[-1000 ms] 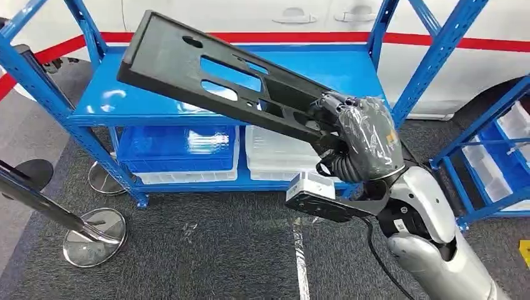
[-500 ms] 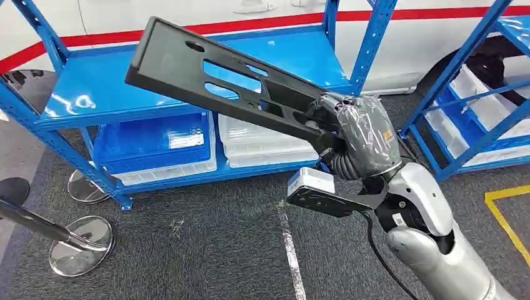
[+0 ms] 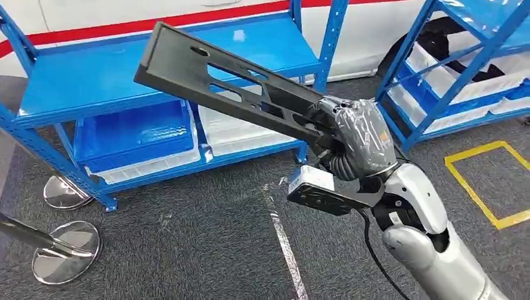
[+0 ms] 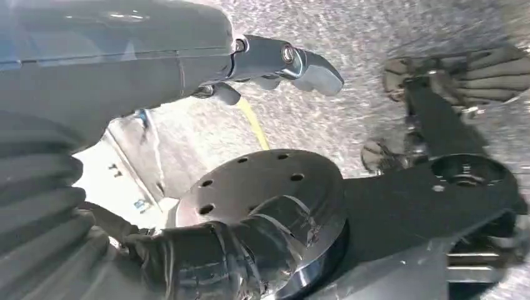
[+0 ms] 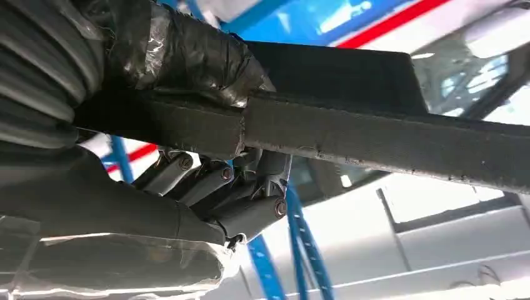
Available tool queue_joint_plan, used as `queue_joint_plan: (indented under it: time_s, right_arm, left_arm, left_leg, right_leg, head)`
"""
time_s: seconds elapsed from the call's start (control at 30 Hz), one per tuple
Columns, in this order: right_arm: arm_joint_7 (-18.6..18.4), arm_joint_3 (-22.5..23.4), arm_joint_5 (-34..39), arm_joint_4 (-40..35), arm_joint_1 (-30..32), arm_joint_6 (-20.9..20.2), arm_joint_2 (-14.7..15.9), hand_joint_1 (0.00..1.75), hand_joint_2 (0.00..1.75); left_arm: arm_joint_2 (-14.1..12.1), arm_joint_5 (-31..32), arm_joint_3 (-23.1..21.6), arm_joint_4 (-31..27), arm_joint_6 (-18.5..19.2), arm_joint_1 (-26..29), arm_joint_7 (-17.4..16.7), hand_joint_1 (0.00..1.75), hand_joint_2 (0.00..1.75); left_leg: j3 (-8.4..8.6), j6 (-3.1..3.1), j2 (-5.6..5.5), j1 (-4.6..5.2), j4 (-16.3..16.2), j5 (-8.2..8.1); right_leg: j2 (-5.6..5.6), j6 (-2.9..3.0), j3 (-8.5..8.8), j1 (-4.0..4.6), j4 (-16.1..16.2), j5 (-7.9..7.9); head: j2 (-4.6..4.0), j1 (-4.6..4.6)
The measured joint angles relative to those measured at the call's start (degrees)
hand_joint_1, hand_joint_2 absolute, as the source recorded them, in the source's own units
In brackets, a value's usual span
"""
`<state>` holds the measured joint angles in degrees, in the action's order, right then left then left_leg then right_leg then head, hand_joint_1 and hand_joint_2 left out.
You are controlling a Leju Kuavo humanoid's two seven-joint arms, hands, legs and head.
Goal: Take the parts from the cabinet and place them on the table.
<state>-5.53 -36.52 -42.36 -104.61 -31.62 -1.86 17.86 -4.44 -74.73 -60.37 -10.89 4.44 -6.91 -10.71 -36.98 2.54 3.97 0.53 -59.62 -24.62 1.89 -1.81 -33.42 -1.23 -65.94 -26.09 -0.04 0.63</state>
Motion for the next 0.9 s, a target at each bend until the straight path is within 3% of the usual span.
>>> queue_joint_plan:
  time_s: [0.03,0.07,0.13,0.17,0.2,0.23,0.27,0.3,0.33,0.37,0.4,0.43,0.47,0.5,0.53,0.57,0.63,0.67,0.7,0.73,0.8,0.83,0.87,0.9]
  right_arm:
    - [0.22,0.0,0.06,0.24,-0.18,0.04,-0.06,1.75,1.75]
    - [0.31,0.0,0.09,0.35,-0.31,0.22,-0.24,1.75,1.75]
    - [0.44,0.0,0.15,0.72,-0.59,0.37,-0.33,1.75,1.75]
    - [0.44,0.0,0.15,1.01,-0.48,0.37,-0.33,1.75,1.75]
    - [0.52,-0.02,0.17,1.27,-0.46,0.37,-0.39,1.75,1.75]
    - [0.77,-0.02,0.15,1.46,-0.58,0.37,-0.46,1.75,1.75]
    - [0.98,-0.02,0.04,1.68,-0.63,0.39,-0.48,1.75,1.75]
    - [1.31,-0.02,-0.15,1.81,-0.71,0.39,-0.5,1.75,1.75]
    - [1.51,-0.02,-0.35,1.97,-0.78,0.39,-0.5,1.75,1.75]
    - [1.64,-0.02,-0.55,2.12,-0.83,0.37,-0.52,1.75,1.75]
    - [1.7,-0.02,-0.68,2.27,-0.85,0.37,-0.55,1.75,1.75]
    - [1.77,-0.02,-0.74,2.47,-0.88,0.37,-0.55,1.75,1.75]
    - [1.77,-0.02,-0.81,2.62,-0.95,0.37,-0.55,1.75,1.75]
    - [1.79,-0.04,-0.81,2.71,-1.08,0.37,-0.55,1.75,1.75]
    - [1.79,-0.04,-0.83,2.71,-1.24,0.39,-0.55,1.75,1.75]
    - [1.79,-0.09,-0.83,2.8,-1.49,0.39,-0.55,1.75,1.75]
    - [1.88,-0.17,-0.83,2.88,-1.72,0.39,-0.55,1.75,1.75]
    - [1.88,-0.2,-0.83,2.93,-1.67,0.39,-0.55,1.75,1.75]
    - [1.88,-0.2,-0.83,3.04,-1.63,0.39,-0.52,1.75,1.75]
    - [1.86,-0.22,-0.83,3.08,-1.73,0.39,-0.52,1.75,1.75]
    - [1.88,-0.24,-0.83,3.12,-1.76,0.39,-0.57,1.75,1.75]
    - [1.88,-0.26,-0.83,3.21,-1.69,0.39,-0.57,1.75,1.75]
    - [1.88,-0.31,-0.83,3.28,-1.68,0.39,-0.57,1.75,1.75]
    - [1.86,-0.35,-0.83,3.36,-1.67,0.37,-0.57,1.75,1.75]
  left_arm:
    - [0.02,-0.02,0.0,-0.02,-0.02,0.01,0.0,0.0,1.75]
    - [0.02,-0.09,0.0,0.0,-0.02,0.04,-0.02,0.0,1.75]
    - [0.0,-0.09,0.02,0.0,-0.02,-0.03,0.02,0.0,1.75]
    - [-0.02,-0.15,0.02,0.0,0.0,0.06,0.04,0.0,1.75]
    - [-0.11,-0.22,0.04,0.0,0.0,0.05,0.11,0.0,1.75]
    - [-0.07,-0.31,0.07,0.0,0.04,0.26,0.11,0.0,1.75]
    - [-0.04,-0.31,0.07,0.0,0.15,0.42,0.11,0.0,1.75]
    - [-0.04,-0.33,0.07,0.0,0.24,0.47,0.15,0.0,1.75]
    - [-0.04,-0.33,0.09,0.0,0.37,0.46,0.2,0.0,1.75]
    - [-0.04,-0.33,0.11,0.0,0.42,0.43,0.3,0.0,1.75]
    - [-0.09,-0.33,0.2,0.0,0.48,0.38,0.42,0.0,1.75]
    - [-0.11,-0.33,0.35,0.0,0.55,0.32,0.46,0.0,1.75]
    - [-0.15,-0.35,0.44,0.0,0.55,0.25,0.48,0.0,1.75]
    - [-0.15,-0.35,0.46,0.0,0.55,0.25,0.52,0.0,1.75]
    - [-0.15,-0.35,0.46,0.0,0.57,0.14,0.61,0.0,1.75]
    - [-0.15,-0.35,0.5,0.0,0.59,0.14,0.7,0.0,1.75]
    - [-0.15,-0.35,0.61,0.0,0.63,0.13,0.7,0.0,1.75]
    - [-0.15,-0.35,0.68,0.0,0.66,0.16,0.7,0.0,1.75]
    - [-0.09,-0.35,0.68,0.0,0.66,0.09,0.7,0.0,1.75]
    - [-0.09,-0.35,0.68,0.0,0.66,0.15,0.7,0.0,1.75]
    - [-0.09,-0.35,0.7,0.0,0.66,0.12,0.7,0.0,1.75]
    - [-0.09,-0.35,0.7,0.0,0.66,0.13,0.7,0.0,1.75]
    - [-0.09,-0.35,0.7,0.0,0.66,0.15,0.7,0.0,1.75]
    - [-0.11,-0.35,0.7,0.0,0.66,0.16,0.7,0.0,1.75]
  left_leg:
    - [-0.46,-0.42,0.41,0.27,-0.11,0.29]
    - [-0.45,-0.68,1.03,0.11,0.08,0.9]
    - [-0.51,-1.31,1.99,-0.24,0.75,2.05]
    - [-0.73,-1.69,2.29,-0.03,0.75,2.58]
    - [-1.46,-2.14,0.75,-0.52,0.21,0.97]
    - [-2.21,-2.53,-1.32,-0.52,-1.85,-2.22]
    - [-3.03,-2.7,-2.44,-0.6,-5.38,-5.83]
    - [-3.9,-2.89,-2.95,-0.73,-9.45,-8.75]
    - [-4.56,-3.07,-3.24,-0.79,-13.38,-10.45]
    - [-4.47,-3.2,-3.33,-0.81,-15.61,-9.97]
    - [-3.44,-3.29,-3.33,-0.9,-15.55,-8.08]
    - [-1.58,-3.38,-3.34,-1.05,-13.55,-5.87]
    - [1.4,-3.46,-3.41,-1.2,-9.64,-4.03]
    - [5.05,-3.53,-3.62,-1.4,-4.67,-3.75]
    - [8.23,-3.51,-4.2,-1.25,0.16,-5.91]
    - [8.73,-2.73,-4.7,-0.96,2.15,-6.51]
    - [7.88,-2.42,-4.67,-0.92,1.43,-5.83]
    - [7.45,-1.94,-4.53,-0.93,1.6,-5.29]
    - [7.19,-1.22,-4.15,-1.31,1.9,-4.68]
    - [6.67,-0.62,-4.08,-1.12,1.85,-4.08]
    - [5.41,0.2,-3.79,-0.81,1.7,-3.13]
    - [4.73,0.4,-3.74,-0.59,1.67,-2.67]
    - [4.03,0.42,-3.68,-0.39,1.6,-2.18]
    - [3.33,0.45,-3.66,-0.14,1.53,-1.7]
  right_leg:
    - [1.69,0.23,3.26,0.87,5.67,-2.92]
    - [1.47,0.61,3.72,1.09,6.99,-3.21]
    - [0.48,1.27,2.76,1.52,7.5,-2.14]
    - [-0.06,1.83,2.15,1.14,8.29,-1.15]
    - [-0.11,2.16,1.92,0.82,8.49,-0.3]
    - [-0.44,2.49,1.17,0.69,8.53,0.3]
    - [-0.73,2.78,0.4,0.67,8.48,0.95]
    - [-1.11,2.93,-0.35,0.67,8.45,1.53]
    - [-1.38,2.93,-1.17,0.68,8.39,2.12]
    - [-1.66,2.87,-1.99,0.68,8.31,2.73]
    - [-1.84,2.78,-2.84,0.64,8.22,3.32]
    - [-2.05,2.6,-3.67,0.54,8.06,3.84]
    - [-2.3,2.33,-4.49,0.39,7.88,4.37]
    - [-2.55,1.87,-5.11,0.27,7.56,4.82]
    - [-2.61,1.5,-5.82,0.49,7.31,5.17]
    - [-2.6,1.19,-6.01,0.43,7.23,5.81]
    - [-2.7,0.81,-6.11,0.46,7.73,7.01]
    - [-2.8,0.41,-6.2,0.67,7.79,7.49]
    - [-2.88,0.24,-6.66,0.27,7.25,6.3]
    - [-2.42,0.11,-7.48,0.57,5.02,3.0]
    - [-2.28,-0.03,-9.74,0.54,-4.15,-3.83]
    - [-2.28,-0.01,-10.57,0.58,-8.34,-5.73]
    - [-2.28,0.14,-10.82,0.65,-11.13,-5.97]
    - [-2.27,0.42,-10.09,0.72,-11.64,-4.7]
  head:
    - [0.0,-0.05]
    - [0.0,0.29]
    - [0.0,0.07]
    - [0.0,0.2]
    - [0.0,-0.04]
    - [0.0,0.15]
    - [0.0,0.55]
    - [0.0,0.63]
    - [0.0,0.63]
    - [0.0,0.66]
    - [0.0,0.66]
    - [0.0,0.66]
    - [0.0,0.66]
    - [0.0,0.66]
    - [0.0,0.77]
    - [0.0,0.72]
    - [0.0,0.85]
    - [0.0,0.7]
    - [0.0,0.81]
    - [0.0,0.37]
    - [0.0,0.2]
    - [0.0,0.13]
    - [0.0,0.15]
    - [0.0,0.13]
